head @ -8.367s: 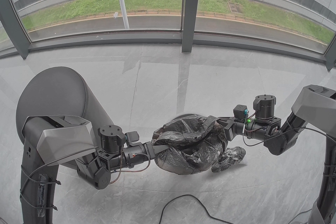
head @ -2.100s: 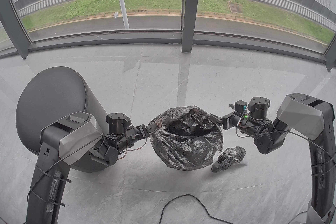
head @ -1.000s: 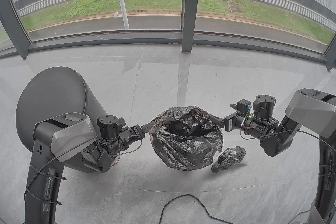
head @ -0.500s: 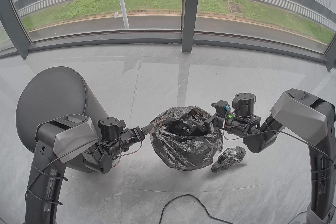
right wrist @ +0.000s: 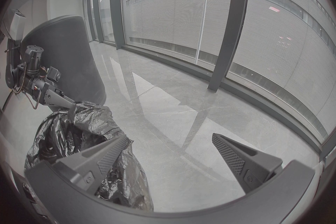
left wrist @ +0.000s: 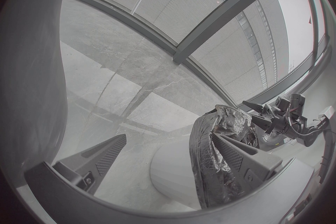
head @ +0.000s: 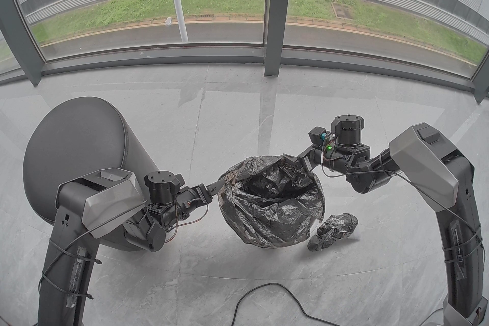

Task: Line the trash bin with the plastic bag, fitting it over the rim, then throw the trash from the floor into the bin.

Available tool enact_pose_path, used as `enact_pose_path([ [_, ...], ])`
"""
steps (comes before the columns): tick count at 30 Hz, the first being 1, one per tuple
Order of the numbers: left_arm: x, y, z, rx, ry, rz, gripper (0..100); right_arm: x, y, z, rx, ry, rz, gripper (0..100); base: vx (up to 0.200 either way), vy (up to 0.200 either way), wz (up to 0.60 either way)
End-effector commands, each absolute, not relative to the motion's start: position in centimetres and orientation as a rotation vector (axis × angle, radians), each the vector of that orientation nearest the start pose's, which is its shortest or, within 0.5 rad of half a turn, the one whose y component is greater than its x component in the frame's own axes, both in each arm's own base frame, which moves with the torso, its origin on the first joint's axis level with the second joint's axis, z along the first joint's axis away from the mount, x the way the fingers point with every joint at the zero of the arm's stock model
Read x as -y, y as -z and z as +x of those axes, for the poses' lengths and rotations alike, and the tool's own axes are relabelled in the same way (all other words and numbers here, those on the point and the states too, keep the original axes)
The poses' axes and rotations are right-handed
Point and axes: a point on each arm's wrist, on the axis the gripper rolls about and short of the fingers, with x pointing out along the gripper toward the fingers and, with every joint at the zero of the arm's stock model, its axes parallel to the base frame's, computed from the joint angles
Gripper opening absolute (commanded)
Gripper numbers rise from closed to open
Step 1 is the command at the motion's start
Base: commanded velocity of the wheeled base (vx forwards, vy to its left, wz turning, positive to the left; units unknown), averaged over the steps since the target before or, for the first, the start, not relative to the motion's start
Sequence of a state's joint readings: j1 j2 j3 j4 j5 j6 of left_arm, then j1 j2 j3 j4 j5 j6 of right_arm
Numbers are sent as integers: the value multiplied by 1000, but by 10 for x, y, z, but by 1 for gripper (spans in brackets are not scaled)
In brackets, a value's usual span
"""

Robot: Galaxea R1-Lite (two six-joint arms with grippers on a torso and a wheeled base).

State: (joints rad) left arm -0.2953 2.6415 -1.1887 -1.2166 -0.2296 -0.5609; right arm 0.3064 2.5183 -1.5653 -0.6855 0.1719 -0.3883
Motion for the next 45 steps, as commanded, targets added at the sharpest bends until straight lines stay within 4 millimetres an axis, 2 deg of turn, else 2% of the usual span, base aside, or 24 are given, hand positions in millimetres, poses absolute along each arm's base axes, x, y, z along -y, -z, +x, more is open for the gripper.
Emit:
enact_pose_path([
  [1,138,49,438,-382,440,-538,100,-159,-46,482,-167,-528,-398,100,0,0,0],
  [2,138,49,439,-377,442,-538,100,-161,-49,482,-158,-527,-398,100,0,0,0],
  [8,138,51,440,-375,440,-539,100,-162,-97,474,-41,-511,-390,100,0,0,0],
  [11,138,57,439,-385,437,-539,100,-166,-109,464,-28,-527,-388,100,0,0,0],
  [16,139,60,445,-374,441,-540,100,-182,-96,439,-98,-594,-390,100,0,0,0],
  [17,140,60,446,-371,442,-540,100,-189,-84,428,-136,-623,-393,100,0,0,0],
  [18,140,60,447,-370,442,-540,100,-190,-82,426,-142,-626,-393,100,0,0,0],
  [19,141,58,449,-361,445,-541,100,-193,-71,420,-162,-637,-397,100,0,0,0],
  [22,142,56,451,-351,449,-543,100,-194,-52,415,-186,-652,-401,100,0,0,0],
  [25,142,54,452,-342,452,-545,100,-197,-39,421,-192,-650,-401,100,0,0,0],
  [32,144,50,457,-323,460,-549,100,-190,-35,444,-154,-604,-394,100,0,0,0],
  [38,145,55,461,-325,457,-548,100,-184,-27,448,-173,-578,-396,100,0,0,0],
  [45,146,60,461,-337,455,-549,100,-184,-26,448,-175,-575,-397,100,0,0,0],
])
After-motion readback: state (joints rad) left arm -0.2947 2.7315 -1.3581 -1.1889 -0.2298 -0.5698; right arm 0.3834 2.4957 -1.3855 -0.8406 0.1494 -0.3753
